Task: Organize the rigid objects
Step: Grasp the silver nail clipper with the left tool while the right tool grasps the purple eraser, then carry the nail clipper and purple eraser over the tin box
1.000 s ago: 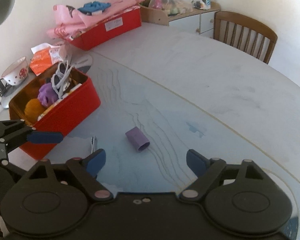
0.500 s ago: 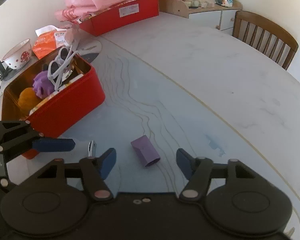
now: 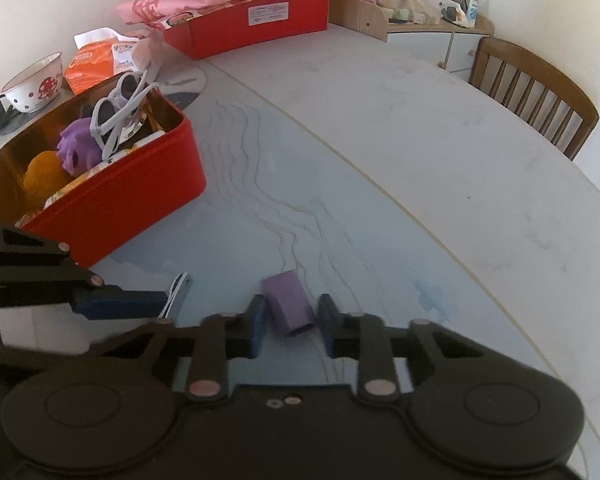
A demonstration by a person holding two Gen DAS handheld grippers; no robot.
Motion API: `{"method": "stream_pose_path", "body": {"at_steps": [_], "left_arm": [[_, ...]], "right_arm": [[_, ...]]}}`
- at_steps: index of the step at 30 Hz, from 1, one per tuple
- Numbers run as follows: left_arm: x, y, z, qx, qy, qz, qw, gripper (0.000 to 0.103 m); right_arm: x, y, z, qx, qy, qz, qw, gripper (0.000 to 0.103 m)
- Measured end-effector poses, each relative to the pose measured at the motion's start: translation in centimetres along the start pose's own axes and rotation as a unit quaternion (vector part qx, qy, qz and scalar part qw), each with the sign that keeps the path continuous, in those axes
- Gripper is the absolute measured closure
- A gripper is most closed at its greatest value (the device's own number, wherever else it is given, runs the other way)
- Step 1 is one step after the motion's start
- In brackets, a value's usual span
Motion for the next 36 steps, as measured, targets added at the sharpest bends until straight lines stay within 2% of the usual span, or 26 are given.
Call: {"method": "stream_pose_path", "body": {"at_steps": [5, 18, 30, 36], "left_arm": [[-0.1, -0.2, 1.0, 0.002, -0.017, 0.006, 0.9998, 0.094], [-0.3, -1.5, 2.5, -0.006, -0.034, 0.001, 0.9994, 0.095], [-0.4, -4.5, 3.5, -0.022, -0.037, -0.022, 0.9988, 0.098], [-1.2, -5.1, 4.0, -0.040, -0.027, -0.015, 0.9987, 0.097]], "right_arm": [[-0.7, -0.6, 0.1, -0.001, 0.017, -0.002, 1.000, 0.084], [-2.8, -4.4, 1.4, -0.005, 0.065, -0.004, 0.998, 0.084], [-3.1, -9.0, 3.2, -0.006, 0.079, -0.034, 0.996, 0.084], [-4.2, -10.3, 3.5, -0.006, 0.094, -0.039, 0.995, 0.083]]}}
Point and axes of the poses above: each gripper's, at about its wrist camera, not at the fingertips, and y roughly the way its jaws point, z to its left, x to its top, the point moved 3 cm from there along y, roughly the way its jaws point
